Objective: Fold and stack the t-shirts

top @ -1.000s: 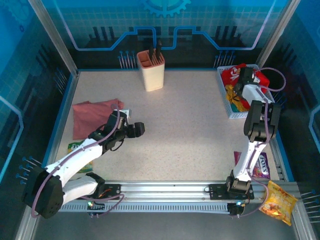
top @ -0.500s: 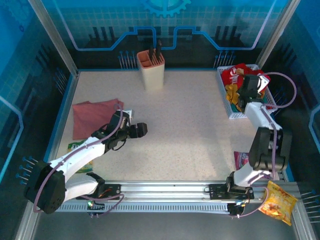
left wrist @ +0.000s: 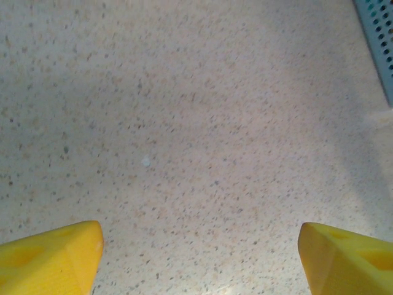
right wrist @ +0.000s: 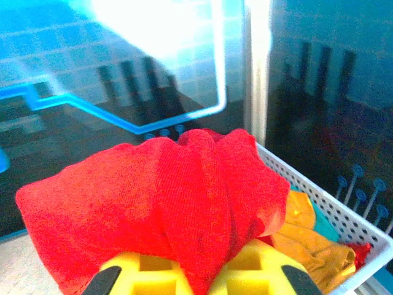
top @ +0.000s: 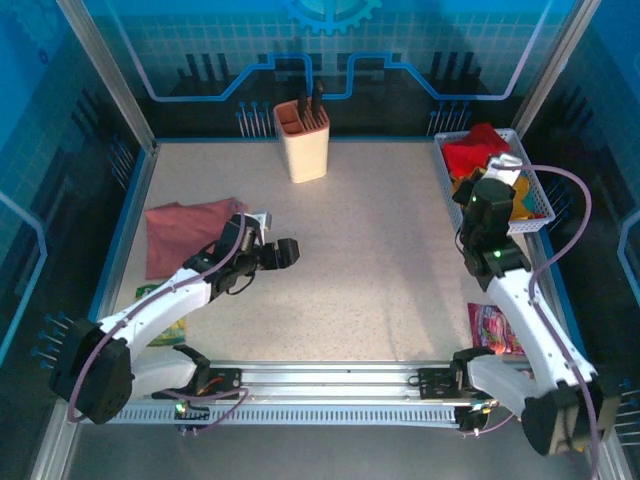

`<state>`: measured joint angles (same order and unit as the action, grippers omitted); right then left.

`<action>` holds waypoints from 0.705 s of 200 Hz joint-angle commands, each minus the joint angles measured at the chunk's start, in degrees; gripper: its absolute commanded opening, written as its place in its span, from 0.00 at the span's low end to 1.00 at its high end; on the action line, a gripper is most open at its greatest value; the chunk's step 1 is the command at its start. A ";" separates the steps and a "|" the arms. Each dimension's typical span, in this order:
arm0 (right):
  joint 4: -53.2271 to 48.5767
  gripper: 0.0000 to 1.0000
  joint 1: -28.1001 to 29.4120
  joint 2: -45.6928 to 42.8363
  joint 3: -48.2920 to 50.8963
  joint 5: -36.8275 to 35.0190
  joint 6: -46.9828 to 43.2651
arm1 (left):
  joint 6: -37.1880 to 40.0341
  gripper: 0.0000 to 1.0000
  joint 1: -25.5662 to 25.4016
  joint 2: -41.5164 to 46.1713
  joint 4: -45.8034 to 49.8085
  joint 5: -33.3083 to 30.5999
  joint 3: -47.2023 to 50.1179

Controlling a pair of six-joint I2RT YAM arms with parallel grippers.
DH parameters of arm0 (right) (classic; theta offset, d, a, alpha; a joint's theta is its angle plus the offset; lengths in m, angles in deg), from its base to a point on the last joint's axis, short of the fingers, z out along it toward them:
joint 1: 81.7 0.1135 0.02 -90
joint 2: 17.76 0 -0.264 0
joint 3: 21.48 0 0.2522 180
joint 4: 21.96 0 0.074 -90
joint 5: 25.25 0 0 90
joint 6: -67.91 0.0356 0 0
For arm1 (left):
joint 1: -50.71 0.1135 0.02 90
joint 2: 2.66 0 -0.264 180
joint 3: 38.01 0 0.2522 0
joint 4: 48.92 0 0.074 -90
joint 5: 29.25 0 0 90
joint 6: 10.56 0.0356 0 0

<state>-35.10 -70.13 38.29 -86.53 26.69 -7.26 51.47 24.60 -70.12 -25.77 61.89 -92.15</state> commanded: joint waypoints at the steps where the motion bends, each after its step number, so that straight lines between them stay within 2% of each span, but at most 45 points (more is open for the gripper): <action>1: -6.69 0.00 5.90 -3.77 -3.50 1.44 -6.56 | 2.27 0.85 0.24 -0.24 3.44 0.07 -4.21; 28: -15.38 0.01 11.57 -5.77 -7.14 10.97 -9.27 | 2.44 0.85 1.79 -0.13 6.25 1.74 -7.34; 53: -23.42 0.02 17.27 -3.79 -11.52 18.00 -9.06 | 3.26 0.86 3.79 1.01 8.99 1.50 -9.24; 67: -27.16 0.01 22.83 -1.21 -14.62 16.06 -8.85 | 3.36 0.87 5.55 2.05 9.80 1.85 -9.38; 99: -28.86 0.02 37.41 4.66 -19.77 5.58 -10.69 | 3.48 0.87 9.36 4.37 12.54 3.21 -9.63; 119: -28.10 0.03 43.10 8.77 -23.29 4.03 -10.66 | 3.35 0.87 10.27 6.03 13.67 2.85 -9.03; 141: -26.29 0.04 46.43 13.98 -26.74 4.89 -9.69 | 2.79 0.87 10.66 6.91 14.69 1.94 -8.36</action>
<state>-63.58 -27.07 48.76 -108.28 33.00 -16.64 53.90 34.63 -65.05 -14.19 63.42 -100.06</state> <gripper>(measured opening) 0.067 0.868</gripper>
